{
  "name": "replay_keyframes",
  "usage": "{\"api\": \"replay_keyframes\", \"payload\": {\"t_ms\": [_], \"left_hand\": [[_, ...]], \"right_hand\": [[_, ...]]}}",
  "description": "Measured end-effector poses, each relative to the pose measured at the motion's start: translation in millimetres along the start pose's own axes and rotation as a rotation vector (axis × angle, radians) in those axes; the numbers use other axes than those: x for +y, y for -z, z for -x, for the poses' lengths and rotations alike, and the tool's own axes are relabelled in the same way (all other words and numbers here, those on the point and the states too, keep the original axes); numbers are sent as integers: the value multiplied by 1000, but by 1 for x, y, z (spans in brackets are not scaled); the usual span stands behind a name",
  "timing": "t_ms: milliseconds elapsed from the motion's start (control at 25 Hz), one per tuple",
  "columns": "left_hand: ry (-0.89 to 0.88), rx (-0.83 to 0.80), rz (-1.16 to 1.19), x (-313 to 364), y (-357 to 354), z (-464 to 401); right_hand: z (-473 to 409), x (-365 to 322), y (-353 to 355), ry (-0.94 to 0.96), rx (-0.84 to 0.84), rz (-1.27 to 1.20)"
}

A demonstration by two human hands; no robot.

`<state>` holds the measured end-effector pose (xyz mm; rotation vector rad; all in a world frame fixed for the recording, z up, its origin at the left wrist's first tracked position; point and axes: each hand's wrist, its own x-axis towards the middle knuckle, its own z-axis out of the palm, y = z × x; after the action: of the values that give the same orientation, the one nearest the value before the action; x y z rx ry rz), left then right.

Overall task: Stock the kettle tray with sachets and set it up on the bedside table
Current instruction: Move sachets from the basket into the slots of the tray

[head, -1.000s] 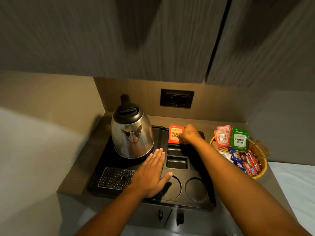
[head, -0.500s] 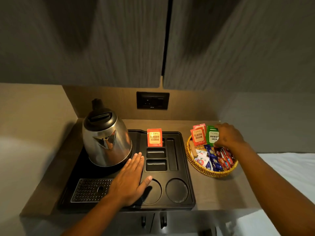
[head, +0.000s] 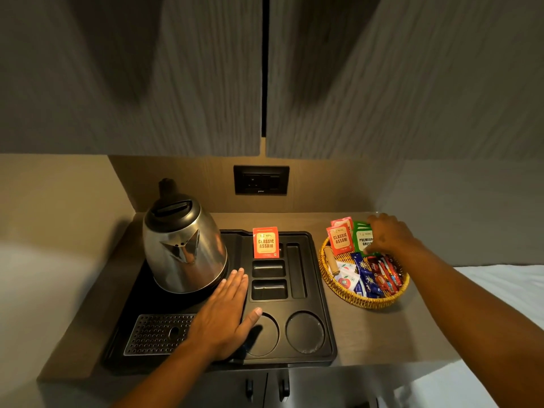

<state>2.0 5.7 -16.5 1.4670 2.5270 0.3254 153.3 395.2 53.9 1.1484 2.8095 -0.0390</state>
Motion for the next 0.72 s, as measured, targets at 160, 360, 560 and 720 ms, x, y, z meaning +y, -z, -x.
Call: {"api": "replay_keyframes", "payload": {"t_ms": [160,360,560,720], "left_hand": [[3,6,1,1,0,1],[-17,22,-7,-1,0,1],[-20,39,-15,0,-1,1],[-19,40,-29,-1,-3,0]], "right_hand": [[-1,2,3,-28,-23,-24],[-6,12,15,-47,-37,-229],[-1,5,60,-22,-108,-324],[16,-54,96,218,-62,-445]]}}
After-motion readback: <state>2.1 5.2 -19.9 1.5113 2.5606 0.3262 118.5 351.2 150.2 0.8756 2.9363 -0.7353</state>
